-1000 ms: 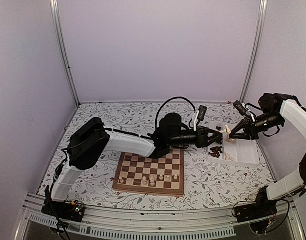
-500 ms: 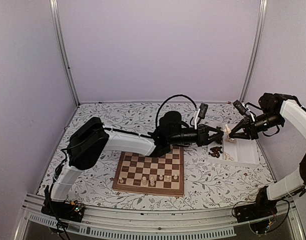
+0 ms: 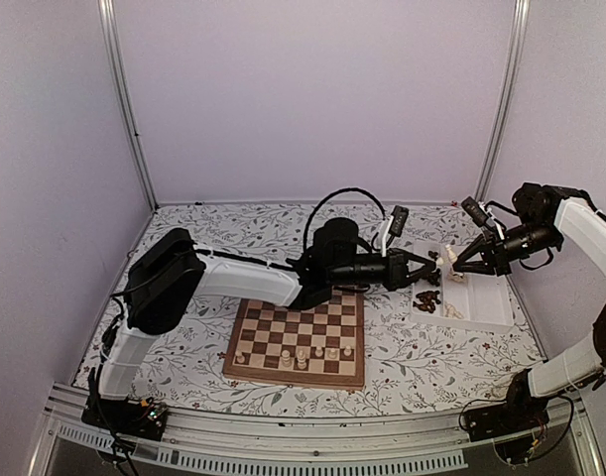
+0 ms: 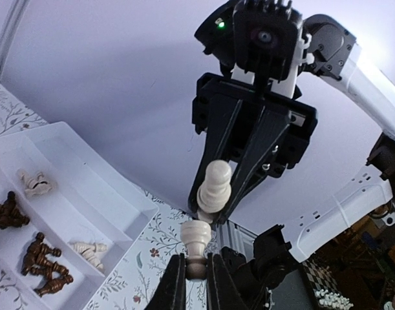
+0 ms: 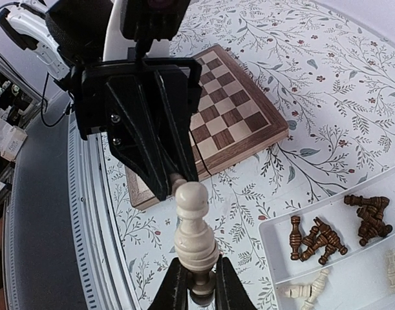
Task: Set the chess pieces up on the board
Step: Place the chess piece on the chessboard.
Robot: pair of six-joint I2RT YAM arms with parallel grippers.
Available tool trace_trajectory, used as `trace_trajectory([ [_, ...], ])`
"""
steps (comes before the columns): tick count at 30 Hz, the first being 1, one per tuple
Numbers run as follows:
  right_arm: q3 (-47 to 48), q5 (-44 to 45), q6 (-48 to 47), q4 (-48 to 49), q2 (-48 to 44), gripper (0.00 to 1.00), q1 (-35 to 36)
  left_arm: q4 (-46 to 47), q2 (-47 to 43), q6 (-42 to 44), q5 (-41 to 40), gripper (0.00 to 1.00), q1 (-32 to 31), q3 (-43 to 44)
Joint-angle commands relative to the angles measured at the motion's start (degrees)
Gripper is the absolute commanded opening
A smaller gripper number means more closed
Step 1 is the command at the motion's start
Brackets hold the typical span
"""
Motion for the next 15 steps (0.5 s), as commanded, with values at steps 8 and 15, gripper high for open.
trace_trajectory([
  [8, -6.5, 1.6, 8.5, 19.3, 0.6, 0.05, 0.0, -60.9, -28.0, 18.2, -13.7, 0.04, 2.6, -3.9],
  [15, -11.5, 2.4, 14.8, 30.8, -0.6, 0.06, 0.0, -95.8, -39.7, 17.2, -25.0, 0.04, 4.6, -8.2],
])
